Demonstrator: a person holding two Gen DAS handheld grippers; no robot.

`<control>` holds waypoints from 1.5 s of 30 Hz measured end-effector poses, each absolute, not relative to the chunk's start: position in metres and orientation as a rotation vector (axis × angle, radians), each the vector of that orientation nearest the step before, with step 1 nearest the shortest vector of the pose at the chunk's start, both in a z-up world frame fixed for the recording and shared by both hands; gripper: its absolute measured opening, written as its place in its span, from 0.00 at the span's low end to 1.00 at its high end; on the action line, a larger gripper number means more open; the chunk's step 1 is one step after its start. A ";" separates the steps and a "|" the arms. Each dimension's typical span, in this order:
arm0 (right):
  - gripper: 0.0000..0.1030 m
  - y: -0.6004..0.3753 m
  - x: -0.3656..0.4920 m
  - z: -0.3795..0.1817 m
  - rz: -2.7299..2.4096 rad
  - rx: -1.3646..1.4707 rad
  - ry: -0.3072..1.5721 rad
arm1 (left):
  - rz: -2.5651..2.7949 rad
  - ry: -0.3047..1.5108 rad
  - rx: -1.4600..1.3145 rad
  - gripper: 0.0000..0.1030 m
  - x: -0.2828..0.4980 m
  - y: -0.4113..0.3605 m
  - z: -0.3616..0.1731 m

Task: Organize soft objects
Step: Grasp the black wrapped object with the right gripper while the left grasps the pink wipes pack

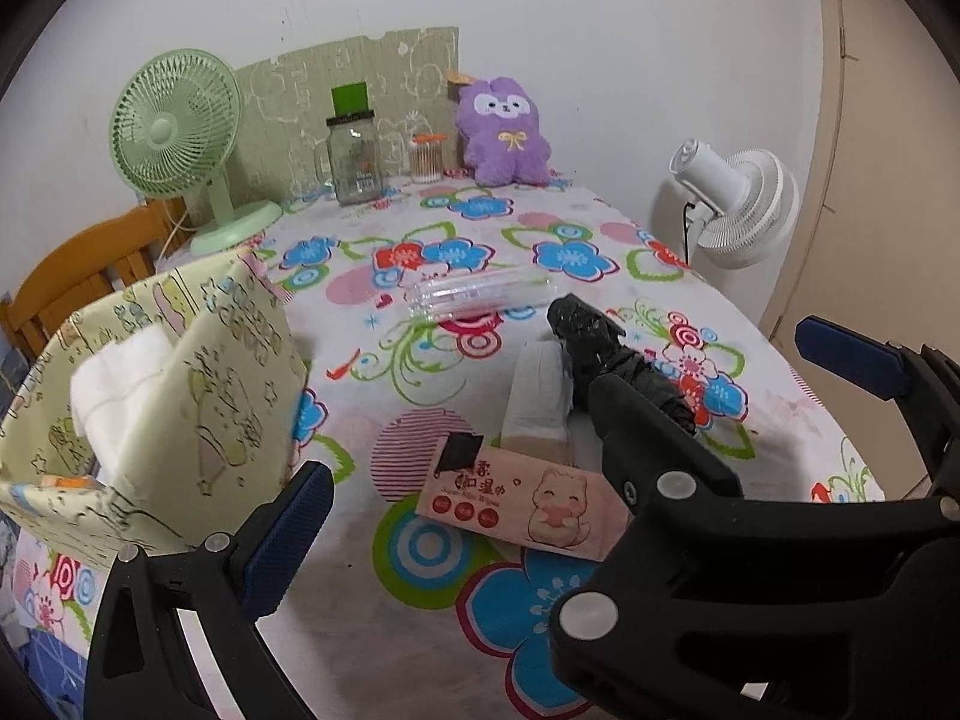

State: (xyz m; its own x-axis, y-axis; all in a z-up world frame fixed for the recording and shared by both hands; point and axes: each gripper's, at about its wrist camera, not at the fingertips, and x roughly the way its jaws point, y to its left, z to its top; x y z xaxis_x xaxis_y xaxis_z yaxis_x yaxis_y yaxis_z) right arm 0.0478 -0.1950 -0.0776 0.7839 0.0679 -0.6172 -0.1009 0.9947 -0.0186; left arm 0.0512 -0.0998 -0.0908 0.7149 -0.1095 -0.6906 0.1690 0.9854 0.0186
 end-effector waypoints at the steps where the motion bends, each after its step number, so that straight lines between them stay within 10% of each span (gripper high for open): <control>1: 1.00 -0.195 0.049 -0.079 0.092 -0.050 0.670 | -0.155 0.766 0.080 1.00 0.052 -0.100 -0.093; 39: 1.00 -0.222 0.088 -0.125 0.056 -0.022 0.828 | -0.185 0.915 0.053 0.99 0.085 -0.123 -0.131; 45: 1.00 -0.216 0.096 -0.124 0.087 -0.033 0.824 | -0.182 0.903 0.060 0.84 0.089 -0.118 -0.129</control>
State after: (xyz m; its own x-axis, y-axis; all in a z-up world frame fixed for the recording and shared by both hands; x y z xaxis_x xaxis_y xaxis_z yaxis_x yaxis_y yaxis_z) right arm 0.0955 -0.2156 -0.1239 0.6756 0.0648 -0.7344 -0.0908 0.9959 0.0043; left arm 0.0894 -0.1180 -0.1288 0.6050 -0.1319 -0.7852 0.1825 0.9829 -0.0244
